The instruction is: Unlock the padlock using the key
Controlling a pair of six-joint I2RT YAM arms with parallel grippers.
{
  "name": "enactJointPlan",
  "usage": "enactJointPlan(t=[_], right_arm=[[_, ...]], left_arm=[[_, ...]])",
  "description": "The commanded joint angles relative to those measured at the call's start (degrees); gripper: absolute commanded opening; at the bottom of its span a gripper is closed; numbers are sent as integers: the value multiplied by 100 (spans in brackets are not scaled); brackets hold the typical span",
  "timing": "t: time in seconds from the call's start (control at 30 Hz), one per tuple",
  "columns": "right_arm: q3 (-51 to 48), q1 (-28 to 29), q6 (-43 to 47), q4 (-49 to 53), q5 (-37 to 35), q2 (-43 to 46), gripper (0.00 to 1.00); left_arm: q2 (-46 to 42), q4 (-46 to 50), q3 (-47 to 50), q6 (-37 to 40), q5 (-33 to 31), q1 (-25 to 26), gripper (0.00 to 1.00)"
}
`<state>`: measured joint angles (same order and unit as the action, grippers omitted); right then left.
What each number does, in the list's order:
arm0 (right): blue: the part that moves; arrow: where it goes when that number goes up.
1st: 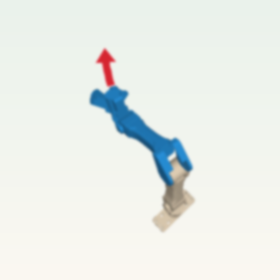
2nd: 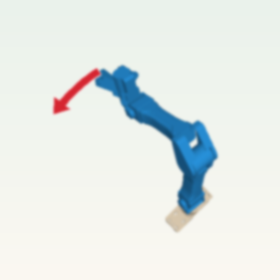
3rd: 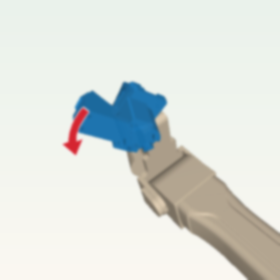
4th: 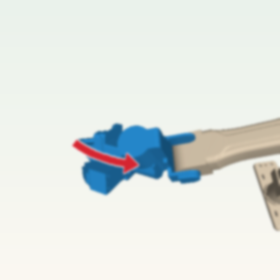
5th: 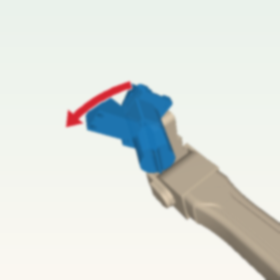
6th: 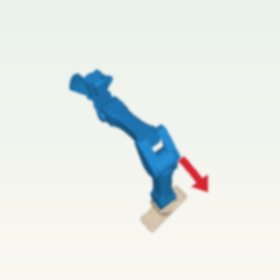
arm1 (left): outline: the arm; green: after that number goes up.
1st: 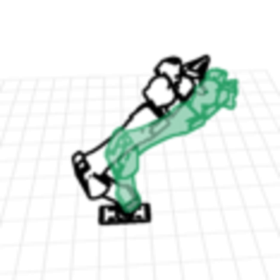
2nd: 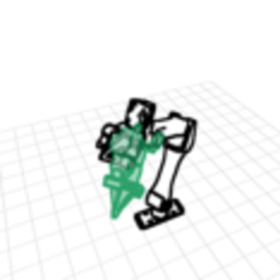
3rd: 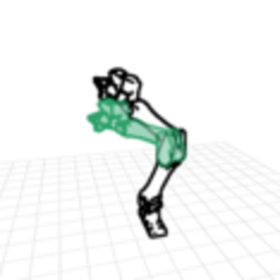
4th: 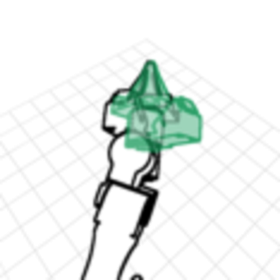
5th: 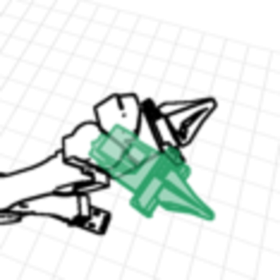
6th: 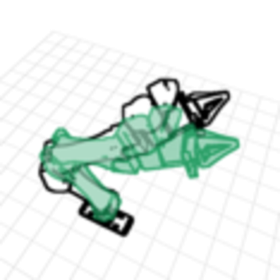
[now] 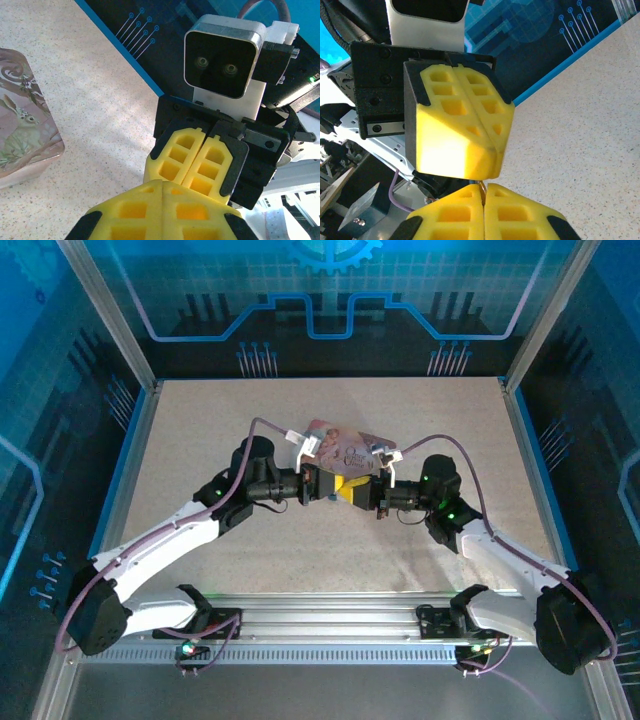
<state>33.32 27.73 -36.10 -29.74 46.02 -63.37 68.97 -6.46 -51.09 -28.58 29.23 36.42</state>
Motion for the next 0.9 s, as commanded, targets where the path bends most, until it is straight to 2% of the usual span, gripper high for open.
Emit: enactJointPlan(t=[0.0,0.1,0.13,0.2,0.27,0.4,0.57,0.77,0.87], right_arm=[[-72,-44,-75,-72,-121,115,4],[-73,-77,-95,-35,-185,123,3],[-76,-92,-80,12,-196,128,2],[-68,-118,-28,154,-235,140,2],[-29,-127,141,468,-308,158,2],[90,-146,441,1073,-458,158,2],[284,-186,783,2008,-779,48,2],[523,-326,850,2569,-1025,-348,2],[607,-447,731,2632,-1120,-600,3]], left_arm=[[-167,-175,130,-76,-95,-139,0],[-183,-225,169,-70,-57,-150,0],[-205,-222,177,-52,-60,-152,3],[-257,-213,195,-47,-81,-175,13],[-325,-166,195,-41,-102,-213,28],[-487,130,187,58,-244,-309,52],[-837,681,345,308,-784,-385,70],[-1238,1160,862,520,-1685,-382,74],[-1234,1104,1157,444,-1792,-384,74]])
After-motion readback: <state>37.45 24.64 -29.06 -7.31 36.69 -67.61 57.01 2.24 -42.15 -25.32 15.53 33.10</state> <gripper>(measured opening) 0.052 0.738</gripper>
